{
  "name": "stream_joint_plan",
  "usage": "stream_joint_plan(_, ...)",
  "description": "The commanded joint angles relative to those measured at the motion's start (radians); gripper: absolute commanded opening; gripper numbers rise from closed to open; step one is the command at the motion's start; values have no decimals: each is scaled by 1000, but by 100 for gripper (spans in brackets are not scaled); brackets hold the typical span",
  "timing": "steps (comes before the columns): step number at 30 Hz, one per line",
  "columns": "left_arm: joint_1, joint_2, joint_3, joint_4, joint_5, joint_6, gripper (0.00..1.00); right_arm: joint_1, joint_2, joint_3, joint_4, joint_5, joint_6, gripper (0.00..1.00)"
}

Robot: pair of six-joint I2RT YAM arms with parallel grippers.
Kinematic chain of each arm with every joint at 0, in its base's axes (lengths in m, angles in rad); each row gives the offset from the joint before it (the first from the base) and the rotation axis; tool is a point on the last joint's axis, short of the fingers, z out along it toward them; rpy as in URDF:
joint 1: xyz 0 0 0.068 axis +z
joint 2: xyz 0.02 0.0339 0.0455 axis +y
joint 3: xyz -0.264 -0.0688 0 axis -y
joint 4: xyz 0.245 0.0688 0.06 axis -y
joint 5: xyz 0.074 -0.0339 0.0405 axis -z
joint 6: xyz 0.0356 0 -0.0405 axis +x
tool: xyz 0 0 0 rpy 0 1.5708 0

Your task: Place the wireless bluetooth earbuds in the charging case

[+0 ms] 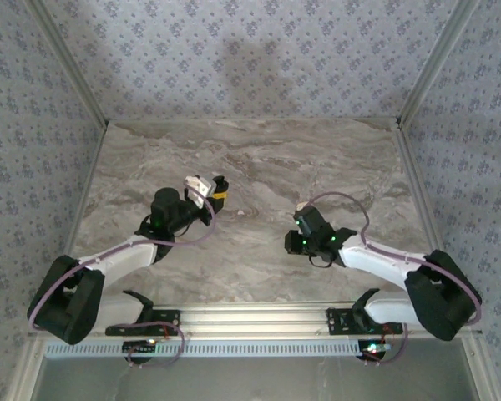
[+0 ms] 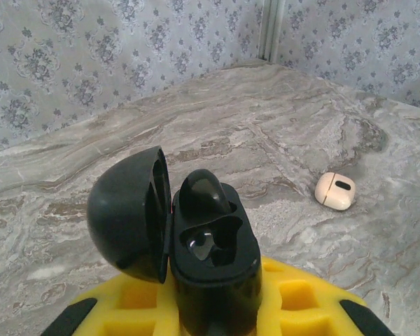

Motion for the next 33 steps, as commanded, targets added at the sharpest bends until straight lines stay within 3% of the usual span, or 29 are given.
stream_joint_plan(1,9,-17,-1,5,8,8,14,10,47,15,-41,25,39,18)
stream_joint_plan(7,12,-15,-2,8,13,4,14,12,96,20,-46,10,46,20)
stream_joint_plan(11,15,-14,-1,9,17,3,14,9,93,47,-93,-3,41,31)
stream_joint_plan(17,19,-17,-1,8,22,0,14,-22,60,153,-285,-67,-22,38)
stream_joint_plan(21,21,-25,-3,7,22,-1,14,-48,51,262,-461,-113,-67,39)
stream_joint_plan(26,22,-20,1,7,25,-2,14,-56,152,397,-677,-122,-143,37)
stream_joint_plan(33,21,-19,4,5,30,-4,14,-56,328,529,-780,-132,-188,32)
